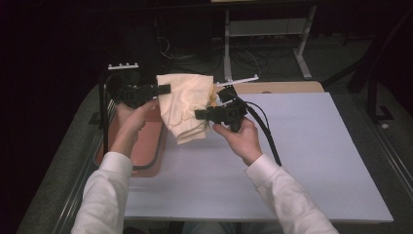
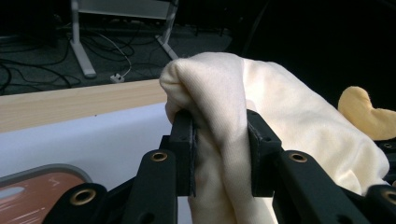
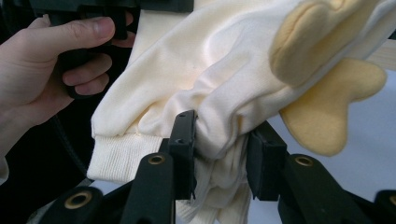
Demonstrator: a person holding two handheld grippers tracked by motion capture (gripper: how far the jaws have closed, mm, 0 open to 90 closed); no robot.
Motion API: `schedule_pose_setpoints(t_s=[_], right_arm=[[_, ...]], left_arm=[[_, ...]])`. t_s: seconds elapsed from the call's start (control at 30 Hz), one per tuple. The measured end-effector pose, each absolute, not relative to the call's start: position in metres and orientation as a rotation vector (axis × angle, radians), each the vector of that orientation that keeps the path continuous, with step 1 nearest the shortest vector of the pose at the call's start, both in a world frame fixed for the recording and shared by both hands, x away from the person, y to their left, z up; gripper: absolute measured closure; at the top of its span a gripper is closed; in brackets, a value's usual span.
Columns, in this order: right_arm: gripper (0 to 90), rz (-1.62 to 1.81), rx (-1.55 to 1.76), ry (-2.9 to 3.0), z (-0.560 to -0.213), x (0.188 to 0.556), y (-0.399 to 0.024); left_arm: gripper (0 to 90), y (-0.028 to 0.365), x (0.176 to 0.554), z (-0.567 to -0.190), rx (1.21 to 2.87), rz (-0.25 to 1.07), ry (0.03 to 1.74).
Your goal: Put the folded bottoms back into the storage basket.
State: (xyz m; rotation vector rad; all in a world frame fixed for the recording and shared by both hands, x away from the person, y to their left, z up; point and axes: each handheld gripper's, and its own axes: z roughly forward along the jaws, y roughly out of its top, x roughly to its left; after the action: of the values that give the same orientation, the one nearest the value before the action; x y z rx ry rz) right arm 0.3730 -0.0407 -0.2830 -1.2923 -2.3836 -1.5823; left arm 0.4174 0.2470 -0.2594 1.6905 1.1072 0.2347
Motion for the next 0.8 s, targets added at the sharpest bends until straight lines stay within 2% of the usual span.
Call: schedule_pose_setpoints(t_s=[0.8], right_arm=[[65.7, -1.590, -1.224, -2.396, -0.279, 0.380, 0.003]], left_arm=[[68.8, 0.289, 0.410, -0.253, 1.659, 0.294, 1.155]])
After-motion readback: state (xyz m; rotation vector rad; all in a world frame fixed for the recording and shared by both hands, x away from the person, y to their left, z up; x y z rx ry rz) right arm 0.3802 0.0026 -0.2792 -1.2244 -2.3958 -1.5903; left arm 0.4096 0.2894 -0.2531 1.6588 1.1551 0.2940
